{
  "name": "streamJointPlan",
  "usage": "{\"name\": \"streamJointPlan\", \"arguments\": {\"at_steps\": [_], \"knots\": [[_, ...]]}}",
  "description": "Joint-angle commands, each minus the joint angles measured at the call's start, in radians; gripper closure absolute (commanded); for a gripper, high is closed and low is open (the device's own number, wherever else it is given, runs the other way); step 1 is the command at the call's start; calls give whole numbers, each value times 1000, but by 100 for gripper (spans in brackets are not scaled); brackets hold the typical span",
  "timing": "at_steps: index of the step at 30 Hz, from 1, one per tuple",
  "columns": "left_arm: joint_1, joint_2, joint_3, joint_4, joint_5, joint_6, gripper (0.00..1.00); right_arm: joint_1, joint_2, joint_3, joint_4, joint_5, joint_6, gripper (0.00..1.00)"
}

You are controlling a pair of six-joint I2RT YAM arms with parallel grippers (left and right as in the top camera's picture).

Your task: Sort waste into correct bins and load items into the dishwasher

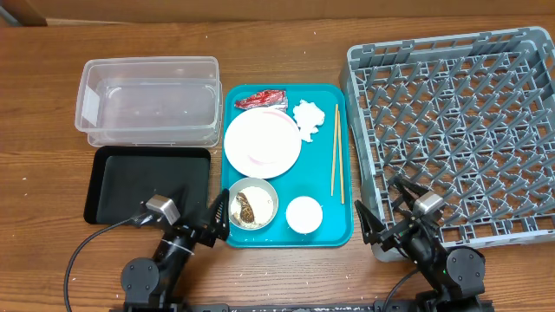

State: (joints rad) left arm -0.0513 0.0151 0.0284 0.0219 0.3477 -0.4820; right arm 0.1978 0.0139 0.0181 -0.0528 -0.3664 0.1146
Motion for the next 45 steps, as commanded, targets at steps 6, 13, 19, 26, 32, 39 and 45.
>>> {"name": "streamJointPlan", "arguments": {"at_steps": [6, 13, 19, 26, 32, 39, 45], "knots": [[6, 80, 302, -171, 113, 148, 0, -2, 22, 174, -93, -58, 152, 0], [6, 407, 601, -404, 88, 176, 0, -2, 256, 473, -396, -3, 147, 0], [5, 779, 945, -669, 228, 176, 0, -2, 609, 816, -645, -36, 59, 0], [-5, 1017, 1050, -674, 552, 125, 0, -2, 840, 966, -688, -216, 46, 0], [-204, 1152, 1050, -804, 320, 196, 4, -4, 922, 966, -697, -8, 247, 0], [-539, 1310, 1049, -892, -162, 175, 19, -51, 970, 966, -755, 149, 439, 0], [-642, 1468, 1049, -846, -261, 137, 33, -64, 975, 965, -774, 148, 436, 0]]}}
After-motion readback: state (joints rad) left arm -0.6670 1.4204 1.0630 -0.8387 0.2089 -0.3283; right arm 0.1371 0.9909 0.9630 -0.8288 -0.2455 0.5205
